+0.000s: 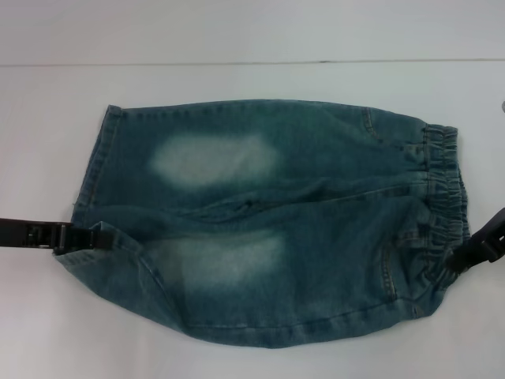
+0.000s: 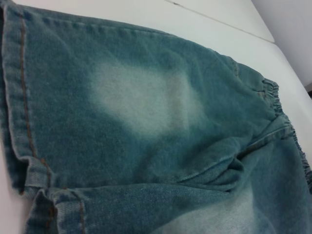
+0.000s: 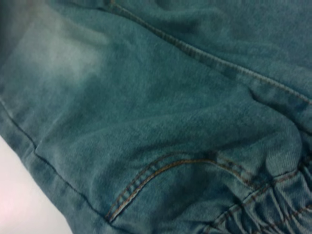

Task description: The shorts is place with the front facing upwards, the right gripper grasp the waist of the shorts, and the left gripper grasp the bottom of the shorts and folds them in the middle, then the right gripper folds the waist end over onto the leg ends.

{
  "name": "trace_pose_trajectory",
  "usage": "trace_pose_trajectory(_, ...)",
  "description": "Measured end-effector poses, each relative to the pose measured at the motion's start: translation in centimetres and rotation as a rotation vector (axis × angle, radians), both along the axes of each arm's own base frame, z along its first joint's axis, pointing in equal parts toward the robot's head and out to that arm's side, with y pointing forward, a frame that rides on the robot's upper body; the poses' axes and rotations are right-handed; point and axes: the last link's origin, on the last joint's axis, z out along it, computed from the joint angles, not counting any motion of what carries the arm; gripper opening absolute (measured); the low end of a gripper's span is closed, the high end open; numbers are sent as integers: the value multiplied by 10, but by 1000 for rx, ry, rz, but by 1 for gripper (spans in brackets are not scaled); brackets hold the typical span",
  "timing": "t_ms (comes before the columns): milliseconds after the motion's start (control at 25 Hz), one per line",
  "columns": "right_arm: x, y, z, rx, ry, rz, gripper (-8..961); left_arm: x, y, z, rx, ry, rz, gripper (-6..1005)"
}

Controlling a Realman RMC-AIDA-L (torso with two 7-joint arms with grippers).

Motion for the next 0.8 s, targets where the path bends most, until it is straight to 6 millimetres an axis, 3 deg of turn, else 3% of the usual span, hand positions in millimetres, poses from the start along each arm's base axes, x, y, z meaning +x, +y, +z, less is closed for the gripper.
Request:
trace_pose_trajectory(320, 1, -2, -3, -1, 20, 2, 117, 0, 0, -2, -6, -6, -1, 27)
trace_pose_trajectory(800, 5, -4, -1, 56, 102, 14, 35, 4, 1, -1, 0, -24, -11, 26)
